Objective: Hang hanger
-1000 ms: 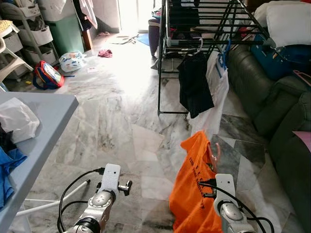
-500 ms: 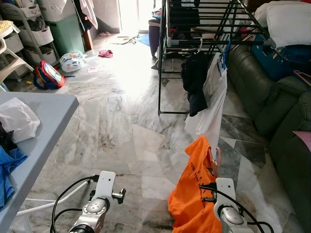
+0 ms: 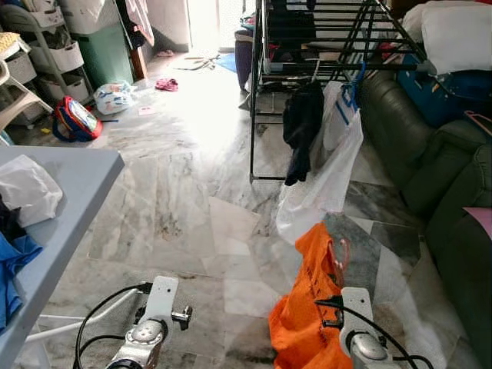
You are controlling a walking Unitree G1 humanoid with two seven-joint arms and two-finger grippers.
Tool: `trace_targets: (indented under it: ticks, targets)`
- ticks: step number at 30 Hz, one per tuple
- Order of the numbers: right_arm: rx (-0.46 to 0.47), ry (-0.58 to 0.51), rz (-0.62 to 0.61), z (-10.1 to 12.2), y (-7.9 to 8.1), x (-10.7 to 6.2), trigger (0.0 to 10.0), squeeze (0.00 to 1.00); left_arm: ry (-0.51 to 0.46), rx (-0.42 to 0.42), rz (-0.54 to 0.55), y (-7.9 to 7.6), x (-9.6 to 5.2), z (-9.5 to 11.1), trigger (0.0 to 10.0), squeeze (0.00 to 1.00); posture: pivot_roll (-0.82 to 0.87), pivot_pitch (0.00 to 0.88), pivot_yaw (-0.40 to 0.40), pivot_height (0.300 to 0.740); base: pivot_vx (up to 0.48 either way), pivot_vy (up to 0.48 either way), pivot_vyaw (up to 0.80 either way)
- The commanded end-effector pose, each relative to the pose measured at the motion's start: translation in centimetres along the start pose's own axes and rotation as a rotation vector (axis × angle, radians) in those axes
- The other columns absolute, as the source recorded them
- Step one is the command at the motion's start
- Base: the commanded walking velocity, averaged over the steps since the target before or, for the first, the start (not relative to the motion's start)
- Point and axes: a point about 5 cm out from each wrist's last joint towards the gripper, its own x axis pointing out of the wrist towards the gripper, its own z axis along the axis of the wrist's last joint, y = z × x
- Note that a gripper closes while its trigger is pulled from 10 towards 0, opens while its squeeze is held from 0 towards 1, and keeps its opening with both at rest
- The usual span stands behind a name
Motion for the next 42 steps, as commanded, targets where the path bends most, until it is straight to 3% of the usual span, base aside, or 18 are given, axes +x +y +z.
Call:
trace_targets:
  ticks: [1,19,42]
  targets:
    - [-0.005,-0.001,0.001,0.1,0.0,0.0,10.0,0.0,0.021,0.012,0.01,0.2,-0.1,-0.5,10.0,0.0,-0.04,0.0,0.018,0.74,0.0,0.0,0.0]
    - [0.002,0.028,-0.003,-0.5,-0.3,-0.1,10.0,0.0,0.023,-0.003,-0.025,-0.2,-0.1,-0.7,10.0,0.0,-0.04,0.0,0.017,0.74,0.0,0.0,0.0]
    - [-0.001,0.028,-0.007,-0.5,-0.5,-0.1,10.0,0.0,0.02,0.004,-0.061,-0.9,-0.1,-0.6,10.0,0.0,-0.05,0.0,0.016,0.74,0.287,0.0,-0.69]
